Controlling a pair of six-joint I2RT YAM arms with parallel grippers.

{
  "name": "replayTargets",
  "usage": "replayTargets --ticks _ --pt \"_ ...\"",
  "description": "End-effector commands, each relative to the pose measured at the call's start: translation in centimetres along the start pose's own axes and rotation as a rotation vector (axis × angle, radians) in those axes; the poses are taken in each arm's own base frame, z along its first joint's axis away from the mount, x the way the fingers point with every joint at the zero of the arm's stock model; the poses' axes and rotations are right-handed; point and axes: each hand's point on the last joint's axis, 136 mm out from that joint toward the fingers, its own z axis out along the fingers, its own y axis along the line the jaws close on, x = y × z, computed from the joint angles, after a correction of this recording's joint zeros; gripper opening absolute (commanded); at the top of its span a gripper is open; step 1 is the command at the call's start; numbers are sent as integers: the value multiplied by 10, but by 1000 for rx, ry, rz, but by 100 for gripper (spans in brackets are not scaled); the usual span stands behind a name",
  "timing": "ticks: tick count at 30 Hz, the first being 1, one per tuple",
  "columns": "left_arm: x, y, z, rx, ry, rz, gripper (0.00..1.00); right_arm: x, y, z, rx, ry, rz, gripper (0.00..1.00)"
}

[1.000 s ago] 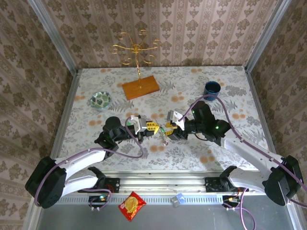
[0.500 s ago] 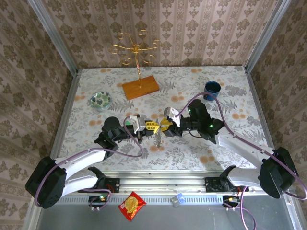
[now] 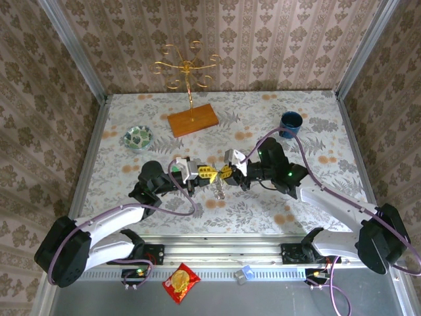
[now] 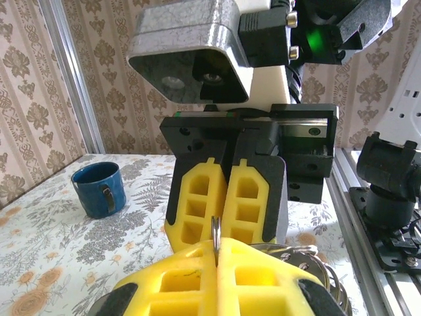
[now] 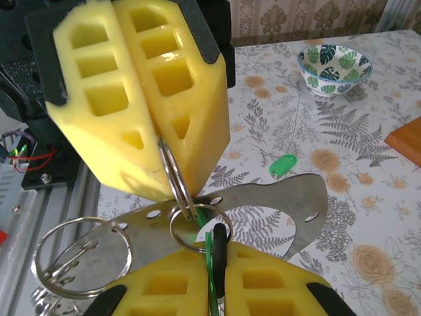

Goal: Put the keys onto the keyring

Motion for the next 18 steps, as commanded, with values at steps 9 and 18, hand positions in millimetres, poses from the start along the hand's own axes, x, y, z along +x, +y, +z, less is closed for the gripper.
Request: replayTargets --ticks 9,18 --pt "2 1 -4 -12 54 25 0 -27 -1 -24 51 31 -109 8" --pt "12 2 -3 -15 107 21 0 -21 2 -27 47 85 -125 4"
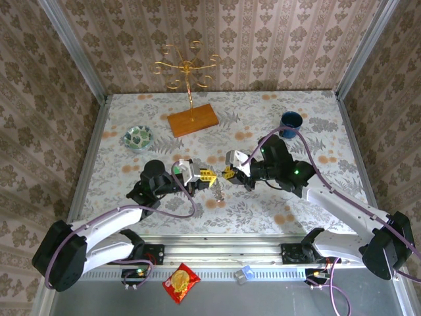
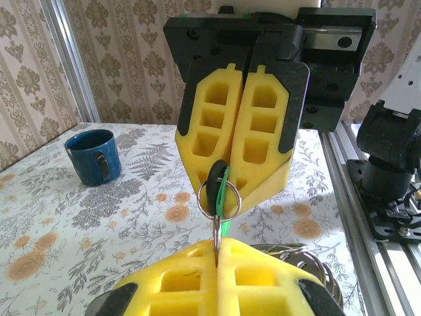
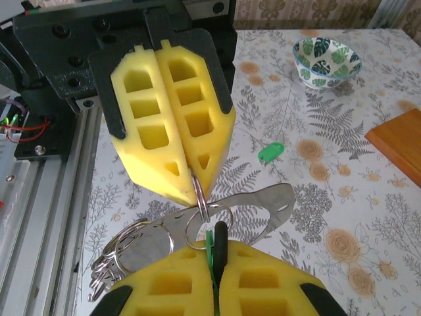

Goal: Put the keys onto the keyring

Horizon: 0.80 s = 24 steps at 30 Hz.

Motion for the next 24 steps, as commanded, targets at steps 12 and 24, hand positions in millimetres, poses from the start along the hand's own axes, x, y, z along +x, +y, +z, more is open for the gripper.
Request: replayTargets --ticks 12,24 --pt "-25 50 -17 -335 -90 88 51 4 -9 -12 73 110 -42 0" --pt "-29 125 -141 -1153 -46 60 60 -21 25 38 -53 75 -36 0"
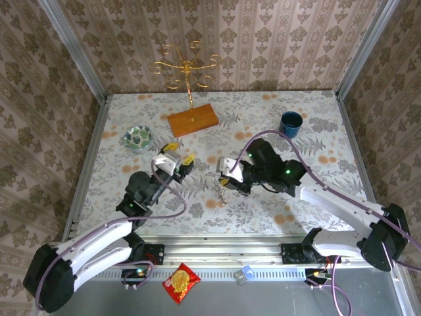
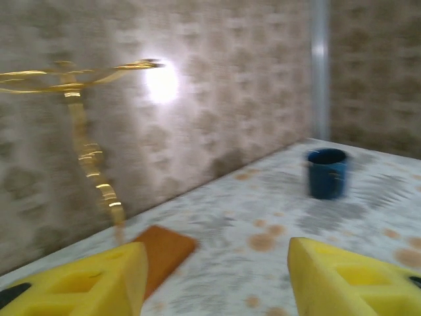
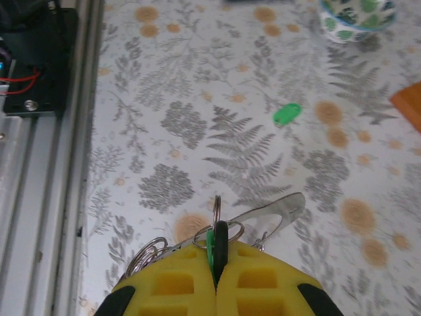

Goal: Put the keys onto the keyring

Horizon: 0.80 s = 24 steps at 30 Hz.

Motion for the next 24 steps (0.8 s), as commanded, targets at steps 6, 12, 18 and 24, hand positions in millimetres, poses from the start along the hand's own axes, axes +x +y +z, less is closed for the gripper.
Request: replayTargets --ticks 6,12,18,24 --pt "-10 95 -51 -516 -27 -69 63 -90 29 48 -200 -262 85 0" --pt "-3 103 -58 -547 -17 -103 65 -64 12 83 -149 -169 120 0" --pt "10 102 -53 -535 40 -113 65 5 -21 91 -41 45 116 0" --pt "22 99 -48 -521 83 -112 66 77 -46 80 42 266 110 0"
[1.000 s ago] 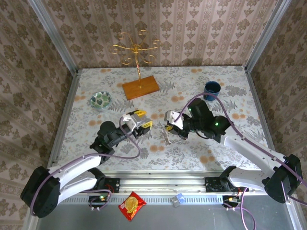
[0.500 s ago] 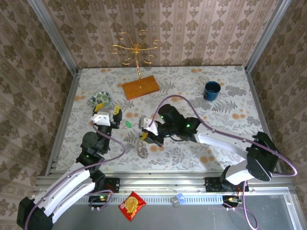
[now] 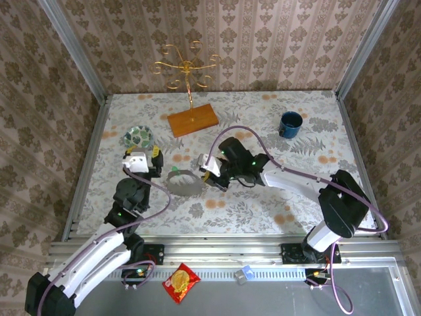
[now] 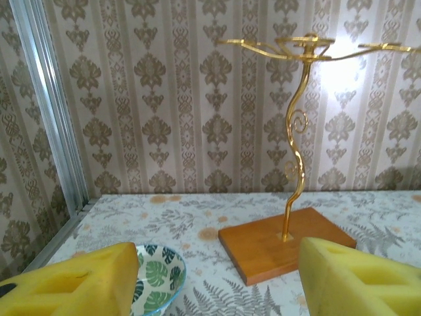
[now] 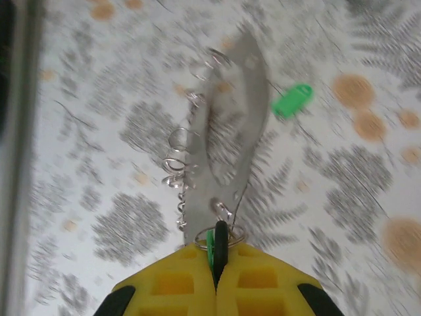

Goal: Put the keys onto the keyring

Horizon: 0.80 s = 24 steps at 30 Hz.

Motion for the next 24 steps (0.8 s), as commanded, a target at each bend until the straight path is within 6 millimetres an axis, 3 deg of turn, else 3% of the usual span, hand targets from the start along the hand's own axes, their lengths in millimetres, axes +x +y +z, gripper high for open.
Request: replayTargets --ticks 1,8,19,24 --pt "6 1 1 -4 21 -20 66 56 -13 1 52 192 -33 0" --pt "12 -1 3 5 41 -23 66 104 -29 -5 110 387 -105 0" --pt "14 -9 6 43 52 -11 66 140 -53 -8 187 576 -175 0" --pt "14 -14 7 68 52 1 67 148 -72 -5 246 651 -212 7"
